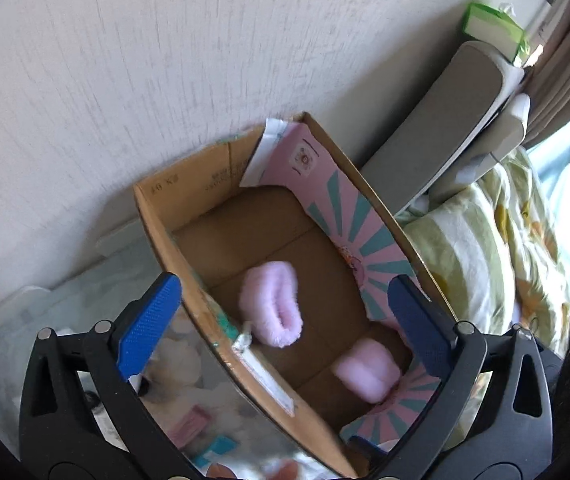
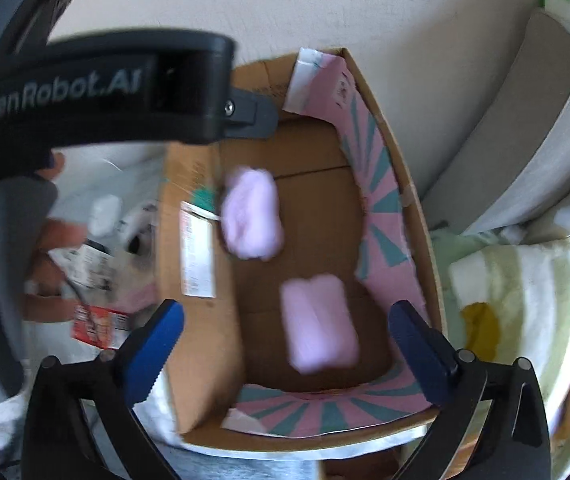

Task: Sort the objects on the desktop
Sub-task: 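Move both tools back over the table toward the remaining objects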

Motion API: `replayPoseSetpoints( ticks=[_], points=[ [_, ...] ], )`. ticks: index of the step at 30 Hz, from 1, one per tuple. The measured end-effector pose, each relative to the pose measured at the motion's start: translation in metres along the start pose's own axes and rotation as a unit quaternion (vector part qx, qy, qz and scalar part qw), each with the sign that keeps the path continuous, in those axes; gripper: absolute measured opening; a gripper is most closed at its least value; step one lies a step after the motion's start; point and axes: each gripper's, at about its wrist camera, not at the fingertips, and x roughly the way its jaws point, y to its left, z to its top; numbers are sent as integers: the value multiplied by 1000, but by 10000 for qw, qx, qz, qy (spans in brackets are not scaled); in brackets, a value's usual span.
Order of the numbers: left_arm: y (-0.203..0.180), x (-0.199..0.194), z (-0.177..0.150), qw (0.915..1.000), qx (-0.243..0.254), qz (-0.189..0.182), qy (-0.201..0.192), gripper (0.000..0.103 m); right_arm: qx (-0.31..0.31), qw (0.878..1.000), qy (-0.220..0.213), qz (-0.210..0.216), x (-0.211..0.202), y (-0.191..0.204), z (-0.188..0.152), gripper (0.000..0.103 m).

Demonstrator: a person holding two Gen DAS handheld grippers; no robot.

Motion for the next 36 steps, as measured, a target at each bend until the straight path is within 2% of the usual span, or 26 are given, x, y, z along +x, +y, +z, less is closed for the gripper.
replayPoseSetpoints(
  ticks=[2,5,11,17,21,29,36],
  points=[
    [1,-5,1,9999,34,120,-11,103,-13,10000,-58,-10,-4,0,-1,102],
    [7,-14,-2,9999,-31,138,-53,103,-136,9996,-125,-221,-7,3,-1,102],
    [18,-31,-12,9995,-69,249,-167,103,-207,9990,-237,-331,-13,9,0,102],
    [36,-64,-21,9990,-182,159,-377,103,-303,9981,-363,-403,-24,19,2,102],
    [64,-95,-30,9979,-395,68,-508,103,-420,9971,-469,-434,-35,30,5,102],
    [120,-156,-64,9922,-825,252,-895,103,-794,9947,-648,1,-49,70,8,102],
    [170,-197,-109,9815,-1351,915,-999,103,-1587,9838,-747,384,-48,127,1,102]
  ],
)
